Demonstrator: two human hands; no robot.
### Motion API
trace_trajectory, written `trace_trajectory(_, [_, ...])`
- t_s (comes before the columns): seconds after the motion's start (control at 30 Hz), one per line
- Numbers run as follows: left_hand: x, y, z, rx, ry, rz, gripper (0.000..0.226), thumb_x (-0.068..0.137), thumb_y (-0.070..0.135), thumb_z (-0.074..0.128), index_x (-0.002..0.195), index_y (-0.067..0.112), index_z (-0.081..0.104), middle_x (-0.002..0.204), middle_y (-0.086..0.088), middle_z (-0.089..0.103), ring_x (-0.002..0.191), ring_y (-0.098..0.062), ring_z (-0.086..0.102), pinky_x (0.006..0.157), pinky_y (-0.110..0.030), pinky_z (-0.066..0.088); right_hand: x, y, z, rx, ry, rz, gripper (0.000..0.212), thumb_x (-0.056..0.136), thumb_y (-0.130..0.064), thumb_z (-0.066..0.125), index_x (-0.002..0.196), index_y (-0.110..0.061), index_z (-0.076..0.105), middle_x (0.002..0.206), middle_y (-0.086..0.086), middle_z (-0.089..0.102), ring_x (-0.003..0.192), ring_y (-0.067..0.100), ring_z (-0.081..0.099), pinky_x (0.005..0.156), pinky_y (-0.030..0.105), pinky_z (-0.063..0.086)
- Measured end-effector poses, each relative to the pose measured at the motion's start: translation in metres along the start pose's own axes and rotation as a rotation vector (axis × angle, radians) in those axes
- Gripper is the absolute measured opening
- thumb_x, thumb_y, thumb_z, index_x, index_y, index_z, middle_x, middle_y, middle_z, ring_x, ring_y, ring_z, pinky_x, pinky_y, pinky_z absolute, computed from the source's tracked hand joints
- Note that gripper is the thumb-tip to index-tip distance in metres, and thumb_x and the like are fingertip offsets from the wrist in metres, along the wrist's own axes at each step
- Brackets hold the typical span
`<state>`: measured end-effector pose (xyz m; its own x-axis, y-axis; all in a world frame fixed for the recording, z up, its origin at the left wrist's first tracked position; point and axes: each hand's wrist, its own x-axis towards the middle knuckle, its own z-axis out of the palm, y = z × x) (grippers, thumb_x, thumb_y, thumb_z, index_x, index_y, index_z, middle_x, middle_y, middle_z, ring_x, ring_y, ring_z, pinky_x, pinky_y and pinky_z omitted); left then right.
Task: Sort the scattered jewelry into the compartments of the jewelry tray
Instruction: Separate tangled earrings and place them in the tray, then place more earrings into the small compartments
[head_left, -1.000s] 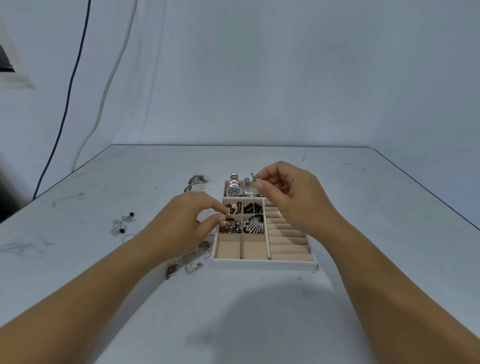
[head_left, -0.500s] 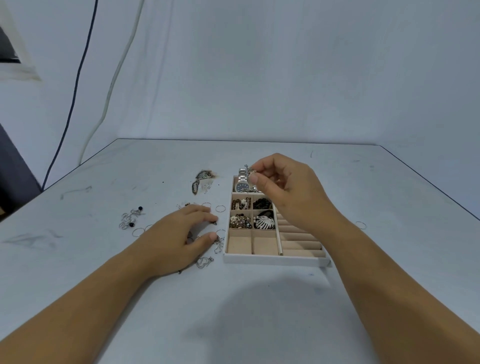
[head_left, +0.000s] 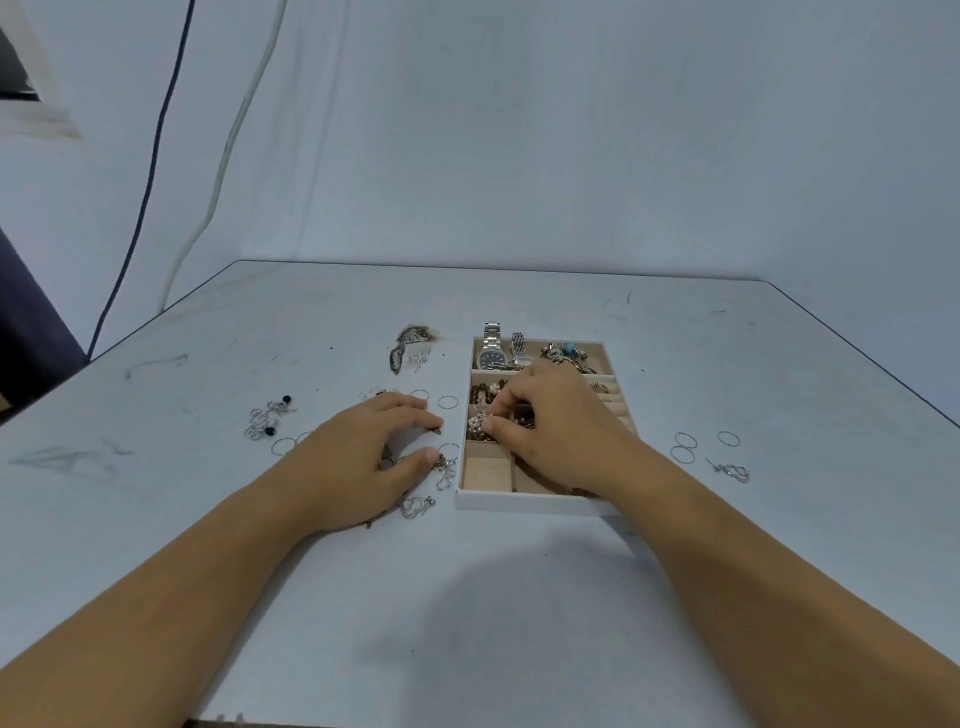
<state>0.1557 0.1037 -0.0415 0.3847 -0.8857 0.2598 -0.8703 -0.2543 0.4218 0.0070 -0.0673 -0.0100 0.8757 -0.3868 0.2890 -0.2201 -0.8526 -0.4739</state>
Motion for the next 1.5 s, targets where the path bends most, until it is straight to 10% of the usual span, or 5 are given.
trace_trajectory(0.4, [0.000, 0.002, -0.010, -0.060, 0.082, -0.030, 0.034, 0.089, 0.047, 0.046, 0.112, 0.030, 0.065, 0.115, 0.018, 0.060, 0.108, 0.001, 0.054, 0.097, -0.029, 0.044, 0.002, -0.014, -0.005, 0.031, -0.007, -0.129, 0.011, 0.085, -0.034, 0.066, 0.092, -0.026, 0.067, 0.092, -0.011, 0.055, 0.097, 0.007, 0.045, 0.077, 0.017, 0.032])
trace_trajectory(0.67, [-0.018, 0.003, -0.041, 0.063, 0.077, -0.074, 0.033, 0.092, 0.051, 0.042, 0.111, 0.034, 0.064, 0.115, 0.021, 0.058, 0.097, -0.005, 0.059, 0.089, -0.029, 0.045, 0.003, -0.043, 0.000, -0.161, -0.218, -0.147, 0.020, 0.087, -0.041, 0.060, 0.099, -0.029, 0.070, 0.108, -0.001, 0.054, 0.111, 0.018, 0.043, 0.096, 0.036, 0.038])
trace_trajectory(0.93, [-0.054, -0.017, -0.035, 0.136, 0.038, -0.092, 0.049, 0.085, 0.056, 0.037, 0.127, 0.036, 0.054, 0.137, 0.016, 0.047, 0.125, -0.001, 0.043, 0.100, -0.018, 0.031, 0.005, -0.058, 0.010, -0.238, -0.281, -0.060, 0.023, 0.083, -0.034, 0.064, 0.103, -0.023, 0.070, 0.116, 0.001, 0.053, 0.114, 0.021, 0.039, 0.094, 0.037, 0.040])
trace_trajectory(1.1, [-0.069, -0.019, -0.029, 0.132, 0.023, -0.088, 0.052, 0.086, 0.056, 0.038, 0.134, 0.037, 0.047, 0.144, 0.016, 0.040, 0.130, -0.002, 0.038, 0.101, -0.016, 0.026, 0.010, -0.066, 0.011, -0.221, -0.285, -0.012, 0.013, 0.084, -0.028, 0.066, 0.090, -0.020, 0.074, 0.080, -0.009, 0.057, 0.106, 0.021, 0.047, 0.077, 0.026, 0.037])
trace_trajectory(1.5, [-0.067, -0.020, -0.026, 0.097, 0.071, -0.095, 0.047, 0.086, 0.052, 0.042, 0.129, 0.037, 0.052, 0.138, 0.017, 0.045, 0.126, -0.002, 0.043, 0.098, -0.018, 0.032, 0.012, -0.066, 0.017, -0.300, -0.292, 0.004, 0.005, 0.081, -0.037, 0.067, 0.081, -0.032, 0.067, 0.110, -0.012, 0.052, 0.116, 0.021, 0.032, 0.090, 0.043, 0.024])
